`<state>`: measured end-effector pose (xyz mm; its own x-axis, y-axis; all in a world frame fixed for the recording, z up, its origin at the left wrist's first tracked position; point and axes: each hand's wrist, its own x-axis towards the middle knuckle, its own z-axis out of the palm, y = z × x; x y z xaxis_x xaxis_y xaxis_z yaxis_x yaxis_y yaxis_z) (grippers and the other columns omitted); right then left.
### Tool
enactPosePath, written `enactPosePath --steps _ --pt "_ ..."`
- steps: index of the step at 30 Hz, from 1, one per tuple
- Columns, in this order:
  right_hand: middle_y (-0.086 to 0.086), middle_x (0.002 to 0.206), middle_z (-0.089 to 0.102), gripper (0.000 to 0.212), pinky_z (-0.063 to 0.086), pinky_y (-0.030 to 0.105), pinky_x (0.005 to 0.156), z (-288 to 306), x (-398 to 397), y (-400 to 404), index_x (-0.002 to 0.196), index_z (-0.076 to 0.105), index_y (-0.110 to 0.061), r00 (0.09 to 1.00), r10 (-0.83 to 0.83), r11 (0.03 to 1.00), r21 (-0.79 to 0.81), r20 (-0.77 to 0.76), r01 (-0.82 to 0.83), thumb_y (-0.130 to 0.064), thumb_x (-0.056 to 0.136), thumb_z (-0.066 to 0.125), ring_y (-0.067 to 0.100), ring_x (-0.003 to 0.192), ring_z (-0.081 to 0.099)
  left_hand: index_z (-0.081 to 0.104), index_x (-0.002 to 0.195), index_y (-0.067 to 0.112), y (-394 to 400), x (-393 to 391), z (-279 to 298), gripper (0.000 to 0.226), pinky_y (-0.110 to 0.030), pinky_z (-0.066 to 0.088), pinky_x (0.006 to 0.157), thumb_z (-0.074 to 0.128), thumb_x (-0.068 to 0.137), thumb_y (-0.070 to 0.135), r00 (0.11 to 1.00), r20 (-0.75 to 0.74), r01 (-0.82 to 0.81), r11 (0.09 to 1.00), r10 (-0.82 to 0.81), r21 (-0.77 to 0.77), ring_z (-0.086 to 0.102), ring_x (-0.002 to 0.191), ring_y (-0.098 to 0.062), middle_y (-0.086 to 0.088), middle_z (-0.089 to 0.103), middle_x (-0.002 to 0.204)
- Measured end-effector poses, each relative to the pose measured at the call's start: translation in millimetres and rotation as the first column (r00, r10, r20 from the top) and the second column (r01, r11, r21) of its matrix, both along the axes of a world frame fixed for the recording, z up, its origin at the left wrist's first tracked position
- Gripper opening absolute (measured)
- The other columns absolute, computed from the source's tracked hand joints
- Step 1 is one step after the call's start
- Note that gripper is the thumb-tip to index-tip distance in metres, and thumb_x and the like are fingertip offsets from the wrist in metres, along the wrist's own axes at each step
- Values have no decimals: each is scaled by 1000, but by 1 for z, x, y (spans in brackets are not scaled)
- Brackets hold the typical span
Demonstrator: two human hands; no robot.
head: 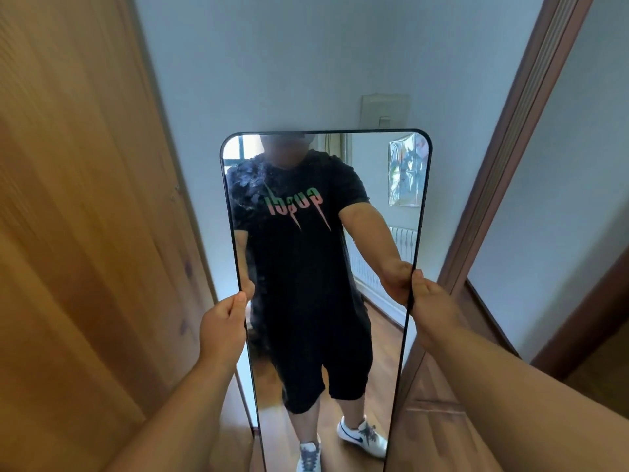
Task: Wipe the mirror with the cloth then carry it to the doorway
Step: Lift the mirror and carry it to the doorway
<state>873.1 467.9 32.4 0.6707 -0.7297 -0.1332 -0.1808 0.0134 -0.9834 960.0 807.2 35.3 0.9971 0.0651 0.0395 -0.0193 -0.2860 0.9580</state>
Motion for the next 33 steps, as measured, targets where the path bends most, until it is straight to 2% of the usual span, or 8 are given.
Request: enactPosePath --steps 3,6,12,19,22,26,30,33 --pt "17 124 76 56 60 57 101 -5 2 -4 124 70 -12 1000 25 1000 0 -7 -25 -60 100 57 36 110 74 76 135 16 3 5 -3 43 -17 47 76 48 114 41 1000 -2 11 1000 -11 22 63 82 -7 16 70 90" --pt "20 130 73 59 59 54 100 5 9 4 131 67 -10 999 27 999 -22 -20 -28 -59 104 51 30 103 70 75 134 13 0 9 -4 46 -33 55 99 45 115 42 1000 0 15 999 -15 42 64 94 -12 2 72 107" --pt "15 149 60 66 47 45 102 21 22 13 156 49 -17 970 -41 996 -86 -240 21 -59 113 23 36 129 59 75 133 12 -5 22 -7 50 -41 58 102 42 115 46 999 -34 13 999 -12 41 68 104 -21 -4 77 117" --pt "6 125 66 99 49 53 105 13 44 1 139 62 -18 973 21 999 -23 -232 -27 -92 91 17 21 108 58 63 106 26 -18 35 2 29 -36 48 89 38 117 37 991 -112 74 997 -70 36 57 84 -9 10 60 89" --pt "2 130 66 81 52 38 94 20 33 14 146 60 -20 988 65 998 0 -139 -66 -81 99 34 11 99 62 58 93 39 -20 36 3 30 -21 44 72 40 116 41 982 -134 137 991 -135 8 51 79 -7 16 51 85" --pt "5 138 64 76 48 47 104 28 30 24 141 58 -27 979 46 997 -47 -198 -56 -82 100 25 20 109 57 61 140 31 -20 37 2 35 -21 46 85 41 116 46 977 -105 181 983 -183 -31 61 97 -11 10 63 105" --pt "13 148 60 83 46 51 108 32 31 27 154 51 -18 974 22 996 -74 -227 -40 -77 103 22 33 128 58 49 162 28 -17 34 2 52 -46 46 118 41 115 49 968 -126 207 974 -218 -96 56 141 -28 3 59 149" --pt "17 148 60 86 47 49 103 33 30 28 154 51 -18 968 1 993 -110 -250 -29 -79 102 18 29 116 56 53 157 29 -16 33 2 47 -35 48 107 43 115 48 970 -119 197 971 -214 -137 58 123 -17 9 60 139"
